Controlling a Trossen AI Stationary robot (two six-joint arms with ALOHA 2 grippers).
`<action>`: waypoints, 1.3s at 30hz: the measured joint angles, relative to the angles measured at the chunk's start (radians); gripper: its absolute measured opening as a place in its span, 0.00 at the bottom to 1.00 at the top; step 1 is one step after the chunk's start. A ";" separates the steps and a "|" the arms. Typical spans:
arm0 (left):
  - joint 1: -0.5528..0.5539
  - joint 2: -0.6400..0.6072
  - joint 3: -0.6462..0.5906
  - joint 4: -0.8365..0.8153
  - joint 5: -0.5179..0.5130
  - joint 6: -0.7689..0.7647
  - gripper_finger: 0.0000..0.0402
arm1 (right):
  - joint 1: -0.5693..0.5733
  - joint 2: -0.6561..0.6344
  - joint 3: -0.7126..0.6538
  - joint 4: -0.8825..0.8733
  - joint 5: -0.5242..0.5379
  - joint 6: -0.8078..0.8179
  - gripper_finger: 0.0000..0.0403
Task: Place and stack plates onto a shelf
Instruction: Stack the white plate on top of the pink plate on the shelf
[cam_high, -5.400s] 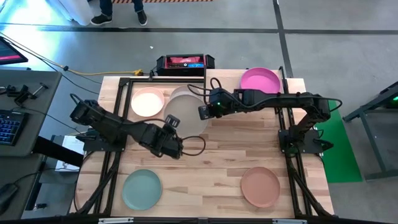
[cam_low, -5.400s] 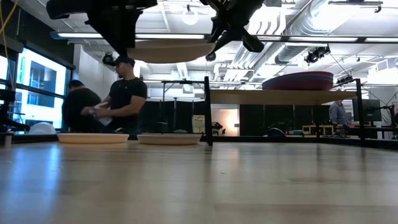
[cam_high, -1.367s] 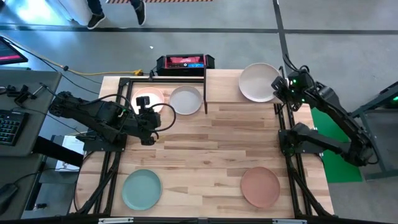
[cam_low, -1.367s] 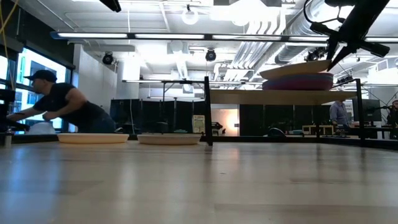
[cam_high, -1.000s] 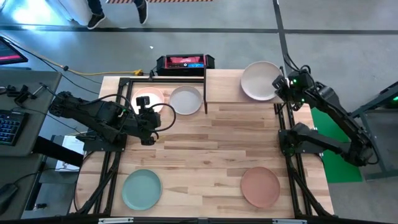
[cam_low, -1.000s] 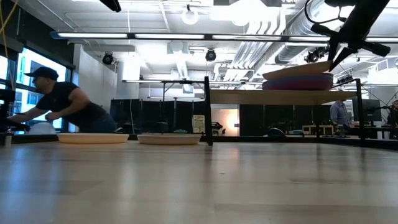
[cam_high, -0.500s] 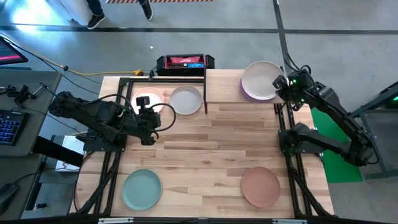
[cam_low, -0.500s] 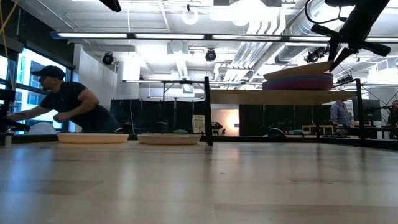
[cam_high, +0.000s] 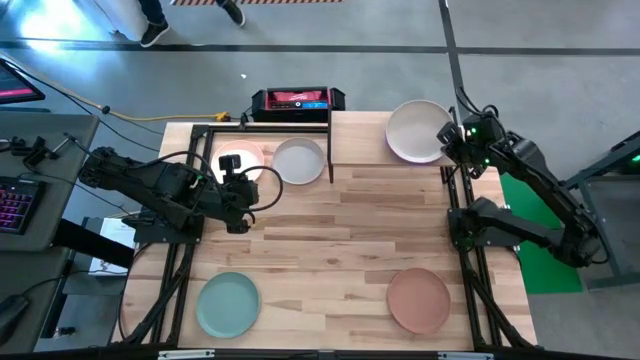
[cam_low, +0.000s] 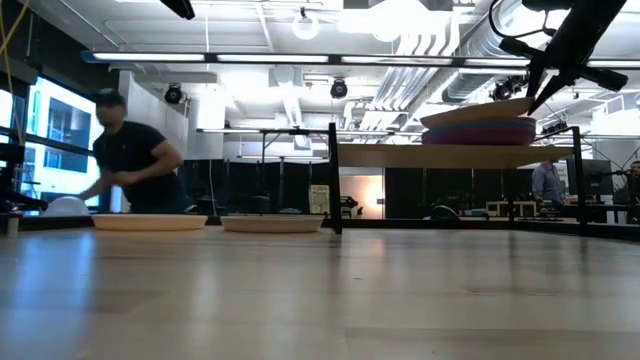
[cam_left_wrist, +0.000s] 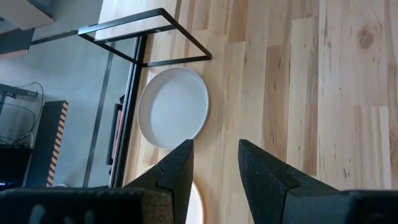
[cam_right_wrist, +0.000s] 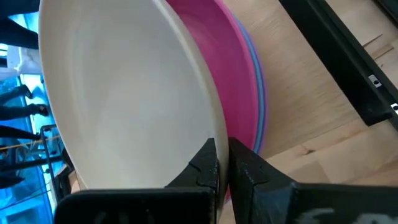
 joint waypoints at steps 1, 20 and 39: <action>0.000 0.000 0.000 0.000 0.000 0.000 0.29 | 0.000 0.000 0.000 0.000 0.000 0.000 0.00; 0.000 0.000 0.000 0.000 0.000 0.000 0.29 | 0.000 0.039 0.002 0.017 0.034 -0.026 0.00; 0.000 0.000 0.000 0.000 0.007 0.000 0.29 | 0.000 0.045 0.002 0.000 0.033 -0.020 0.25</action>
